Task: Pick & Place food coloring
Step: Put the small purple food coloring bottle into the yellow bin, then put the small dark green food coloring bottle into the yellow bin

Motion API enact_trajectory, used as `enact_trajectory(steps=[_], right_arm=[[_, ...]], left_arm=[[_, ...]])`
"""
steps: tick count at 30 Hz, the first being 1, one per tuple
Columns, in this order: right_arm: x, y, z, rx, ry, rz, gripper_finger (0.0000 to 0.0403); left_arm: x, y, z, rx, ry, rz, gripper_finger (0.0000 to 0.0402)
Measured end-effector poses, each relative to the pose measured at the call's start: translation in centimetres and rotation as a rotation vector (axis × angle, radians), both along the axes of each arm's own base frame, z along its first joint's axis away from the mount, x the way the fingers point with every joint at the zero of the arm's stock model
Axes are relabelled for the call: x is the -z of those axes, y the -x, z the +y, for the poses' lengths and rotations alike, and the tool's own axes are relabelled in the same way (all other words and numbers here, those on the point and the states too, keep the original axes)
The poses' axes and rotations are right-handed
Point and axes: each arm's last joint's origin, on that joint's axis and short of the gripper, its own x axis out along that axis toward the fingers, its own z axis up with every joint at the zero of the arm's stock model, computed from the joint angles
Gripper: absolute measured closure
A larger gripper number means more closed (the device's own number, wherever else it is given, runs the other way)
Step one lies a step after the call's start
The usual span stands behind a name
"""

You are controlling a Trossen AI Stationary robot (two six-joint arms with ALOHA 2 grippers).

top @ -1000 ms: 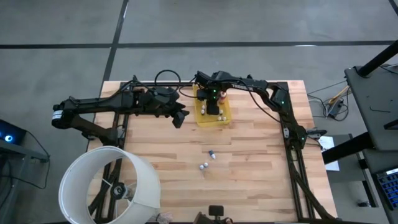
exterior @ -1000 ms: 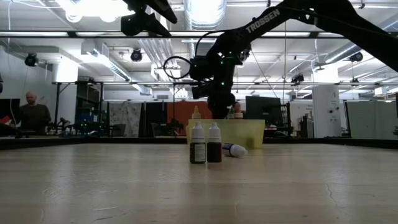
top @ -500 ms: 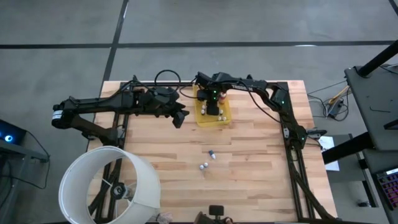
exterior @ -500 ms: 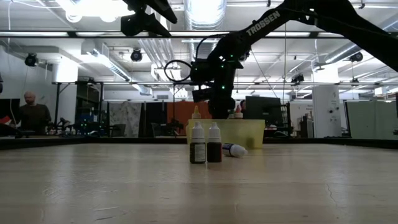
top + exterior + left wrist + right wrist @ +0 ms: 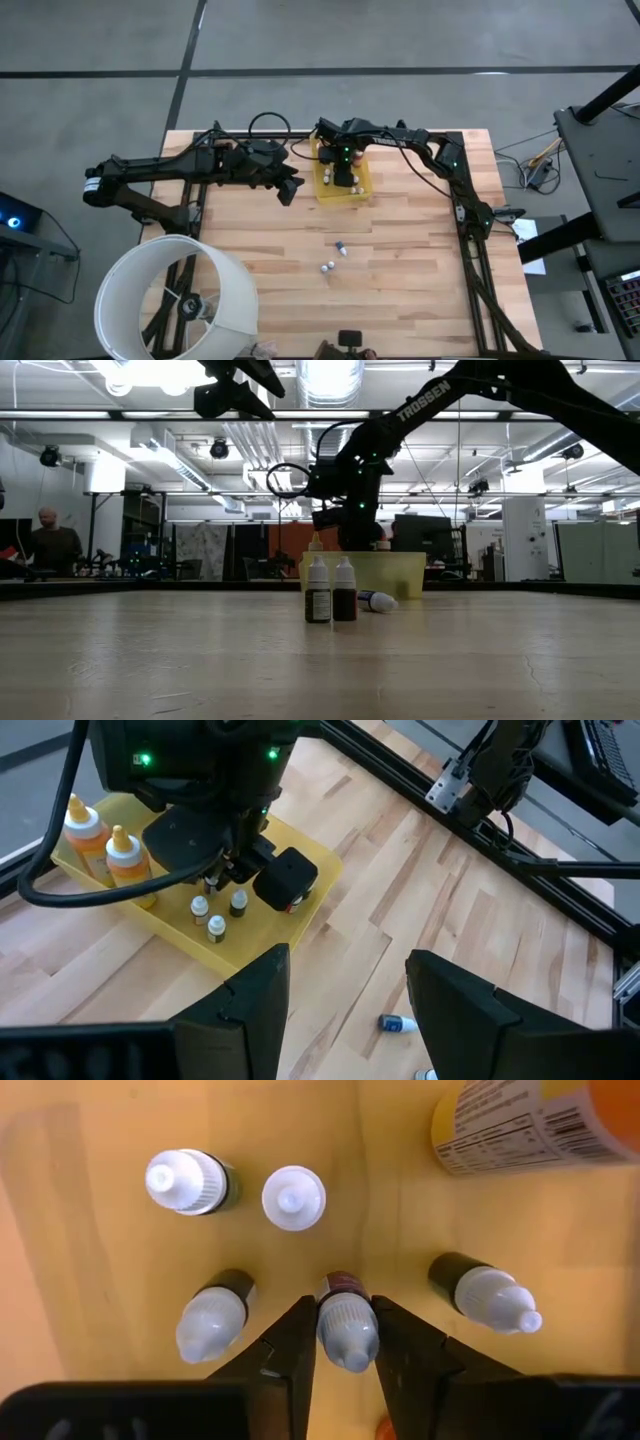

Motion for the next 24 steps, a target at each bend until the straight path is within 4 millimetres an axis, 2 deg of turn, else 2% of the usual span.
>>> enact_trajectory(steps=[6,15,19,24], right_arm=[[0.0,0.0,0.0,-0.018,-0.004,-0.005,0.0308],[-0.1,0.0,0.0,0.0,-0.012,-0.002,0.0256],[-0.9,0.0,0.0,0.001,-0.006,0.016,0.0243],[-3.5,-0.1,-0.1,0.001,0.008,-0.009,0.0235]], left_arm=[[0.0,0.0,0.0,-0.001,0.002,-0.001,0.0228],[0.0,0.0,0.0,-0.002,0.003,-0.001,0.0228],[0.0,0.0,0.0,-0.002,0.003,-0.001,0.0228],[0.0,0.0,0.0,-0.002,0.003,-0.001,0.0228]])
